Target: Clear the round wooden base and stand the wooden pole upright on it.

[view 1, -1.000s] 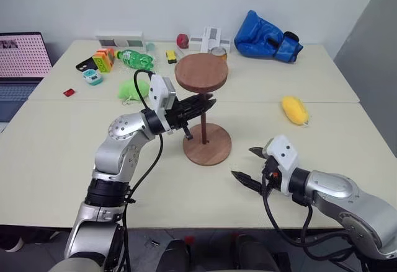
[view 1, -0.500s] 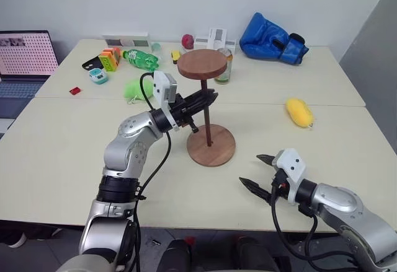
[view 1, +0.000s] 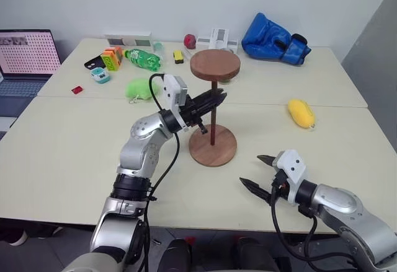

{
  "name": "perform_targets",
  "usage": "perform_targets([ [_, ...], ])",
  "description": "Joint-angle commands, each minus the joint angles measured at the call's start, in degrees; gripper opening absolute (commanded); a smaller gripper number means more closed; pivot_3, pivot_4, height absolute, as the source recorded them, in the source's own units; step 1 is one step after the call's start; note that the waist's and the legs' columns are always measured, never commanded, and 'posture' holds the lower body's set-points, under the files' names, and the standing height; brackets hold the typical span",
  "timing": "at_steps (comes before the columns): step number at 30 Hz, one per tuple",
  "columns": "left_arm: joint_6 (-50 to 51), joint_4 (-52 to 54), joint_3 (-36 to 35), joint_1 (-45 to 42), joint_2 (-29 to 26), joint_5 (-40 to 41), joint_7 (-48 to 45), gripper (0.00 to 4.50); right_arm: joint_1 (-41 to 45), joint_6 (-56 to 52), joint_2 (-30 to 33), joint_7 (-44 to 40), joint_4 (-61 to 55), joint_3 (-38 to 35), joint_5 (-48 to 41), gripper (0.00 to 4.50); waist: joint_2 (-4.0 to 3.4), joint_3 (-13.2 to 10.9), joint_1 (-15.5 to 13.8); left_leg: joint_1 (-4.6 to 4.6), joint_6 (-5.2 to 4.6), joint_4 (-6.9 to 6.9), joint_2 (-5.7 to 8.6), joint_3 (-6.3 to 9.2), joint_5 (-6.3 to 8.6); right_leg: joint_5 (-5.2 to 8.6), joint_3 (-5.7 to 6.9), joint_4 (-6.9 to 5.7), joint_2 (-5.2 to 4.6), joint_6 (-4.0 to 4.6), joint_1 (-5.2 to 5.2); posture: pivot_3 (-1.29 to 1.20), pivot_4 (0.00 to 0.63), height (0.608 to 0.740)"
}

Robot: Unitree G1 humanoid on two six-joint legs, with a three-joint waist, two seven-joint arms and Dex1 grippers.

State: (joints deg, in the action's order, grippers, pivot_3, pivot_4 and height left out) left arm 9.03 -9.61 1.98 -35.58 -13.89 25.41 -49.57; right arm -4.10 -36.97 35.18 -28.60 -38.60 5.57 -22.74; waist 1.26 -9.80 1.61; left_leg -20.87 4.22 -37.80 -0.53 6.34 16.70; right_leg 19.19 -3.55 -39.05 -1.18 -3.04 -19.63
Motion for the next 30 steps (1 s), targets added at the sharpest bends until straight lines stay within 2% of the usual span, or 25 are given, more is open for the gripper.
perform_targets([
  [1,-1.0,-2.4,1.2,0.9,0.2,-2.5,0.1,0.30,1.0,-0.7,-0.4,0.4,-3.0,-1.8,-0.8,4.50,0.01,0.0,0.0,-0.02,0.00,0.00,-0.01,0.03,0.00,0.00,0.03,0.00,0.00,0.00,-0.01,0.00,0.150,0.740],
  [7,-0.8,-1.6,0.7,2.4,-0.8,-2.7,0.5,0.30,1.3,-1.7,-0.5,0.8,-3.8,-2.2,-1.2,4.50,0.01,0.0,0.0,-0.02,0.00,0.00,0.00,0.03,0.00,0.00,0.02,0.01,0.00,-0.01,0.00,0.00,0.150,0.740],
  [13,1.3,0.0,0.7,8.9,-2.6,-3.4,1.9,0.30,1.1,-2.0,-0.9,1.2,-3.9,-2.4,-1.2,4.50,-0.08,0.1,0.2,0.01,0.00,0.02,-0.03,0.02,0.00,0.00,0.00,0.00,0.00,0.00,0.00,0.00,0.150,0.740],
  [21,2.1,-3.9,2.8,7.2,-3.4,-5.1,1.8,0.30,1.9,-1.8,-1.0,0.9,-3.1,-2.3,-1.2,4.50,-0.32,0.6,0.2,0.09,-0.01,0.06,-0.03,-0.01,0.01,0.00,-0.02,0.01,0.03,-0.01,0.05,0.00,0.150,0.740],
  [23,1.2,-4.8,3.2,7.0,-3.7,-5.5,1.2,0.97,2.3,-1.9,-1.0,0.9,-2.8,-2.3,-1.3,4.50,-0.36,0.6,0.2,0.09,-0.01,0.06,-0.03,-0.01,0.01,0.00,-0.02,0.01,0.03,-0.01,0.06,0.00,0.150,0.740],
  [25,2.4,-4.3,2.9,6.9,-4.0,-3.9,-0.1,1.35,2.5,-1.7,-1.1,0.8,-2.5,-2.1,-1.2,4.50,-0.54,0.6,0.5,0.09,-0.02,0.07,0.00,-0.04,0.01,0.00,-0.06,0.03,0.04,-0.01,0.03,0.00,0.150,0.740],
  [27,3.9,-3.0,2.6,7.0,-4.5,-2.9,-1.3,1.83,2.4,-1.5,-1.4,0.8,-2.2,-1.9,-1.1,4.50,-0.29,0.3,0.5,-0.03,-0.02,0.16,0.00,-0.06,0.01,0.00,-0.10,0.02,0.05,-0.01,-0.17,0.00,0.150,0.740],
  [30,8.0,0.4,3.1,9.1,-7.3,-2.2,-4.2,2.43,2.3,-0.6,-1.6,0.1,-0.8,-1.7,-0.9,4.50,-0.21,0.2,0.2,-1.05,0.03,-0.06,-0.07,0.20,-0.02,-0.04,0.15,-0.07,0.11,0.06,-1.04,0.00,0.150,0.740],
])
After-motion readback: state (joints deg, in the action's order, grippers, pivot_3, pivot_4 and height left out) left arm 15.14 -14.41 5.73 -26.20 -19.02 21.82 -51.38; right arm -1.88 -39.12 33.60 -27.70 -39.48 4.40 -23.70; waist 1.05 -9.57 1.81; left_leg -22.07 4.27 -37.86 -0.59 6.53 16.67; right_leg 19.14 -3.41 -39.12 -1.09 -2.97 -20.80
